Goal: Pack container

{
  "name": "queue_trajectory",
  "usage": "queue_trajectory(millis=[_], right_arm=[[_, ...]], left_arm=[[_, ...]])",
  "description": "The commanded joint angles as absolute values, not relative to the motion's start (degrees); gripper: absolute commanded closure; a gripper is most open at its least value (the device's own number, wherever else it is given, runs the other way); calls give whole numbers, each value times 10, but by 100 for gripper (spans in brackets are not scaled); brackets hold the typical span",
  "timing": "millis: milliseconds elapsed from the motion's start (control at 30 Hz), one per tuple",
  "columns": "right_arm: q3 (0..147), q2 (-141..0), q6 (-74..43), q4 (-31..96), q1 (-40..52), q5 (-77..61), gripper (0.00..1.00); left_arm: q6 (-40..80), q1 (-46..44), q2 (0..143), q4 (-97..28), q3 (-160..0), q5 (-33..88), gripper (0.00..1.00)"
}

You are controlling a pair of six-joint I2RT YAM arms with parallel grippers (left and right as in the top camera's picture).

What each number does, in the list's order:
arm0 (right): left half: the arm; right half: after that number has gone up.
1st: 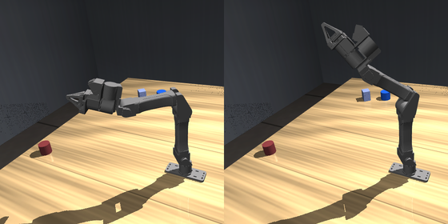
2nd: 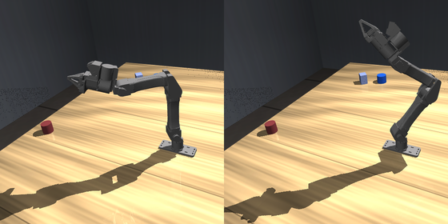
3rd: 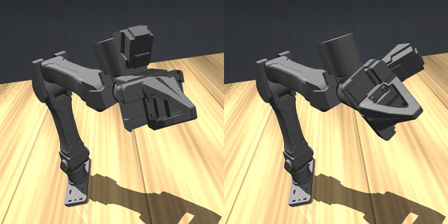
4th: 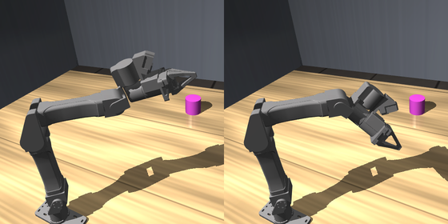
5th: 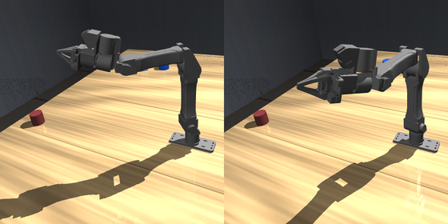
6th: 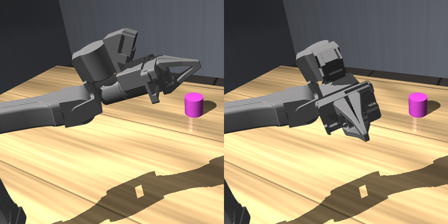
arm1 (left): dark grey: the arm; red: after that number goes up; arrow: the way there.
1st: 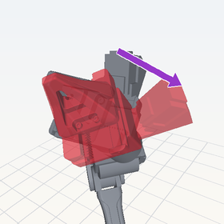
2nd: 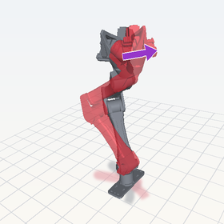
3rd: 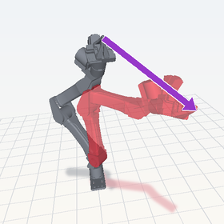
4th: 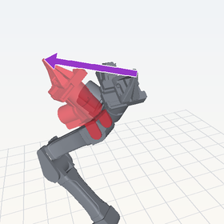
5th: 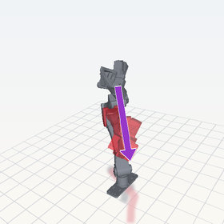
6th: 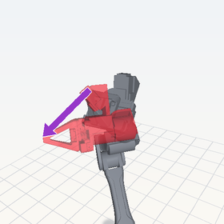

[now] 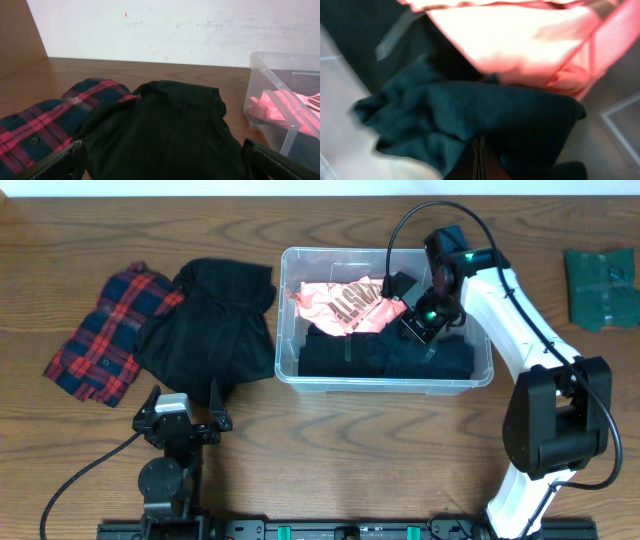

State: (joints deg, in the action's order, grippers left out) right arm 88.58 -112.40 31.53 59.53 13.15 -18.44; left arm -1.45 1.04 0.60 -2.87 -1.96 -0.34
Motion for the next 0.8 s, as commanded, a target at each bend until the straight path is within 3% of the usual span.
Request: queue_trajectory(millis=[0,200,267,767], right_arm=[[854,-1127,276,557,140,-158,98],[773,-1127,277,447,143,-159,95],[745,-1127,279,417,146,-159,86],[791,-1065,261,468,147,-215,74]], left_arm=[[-12,13,2,-40,-2,-6,2],[-12,13,2,-40,-2,-6,2],[-12,13,2,-40,-2,-6,2],[-12,13,2,-40,-2,-6,2]])
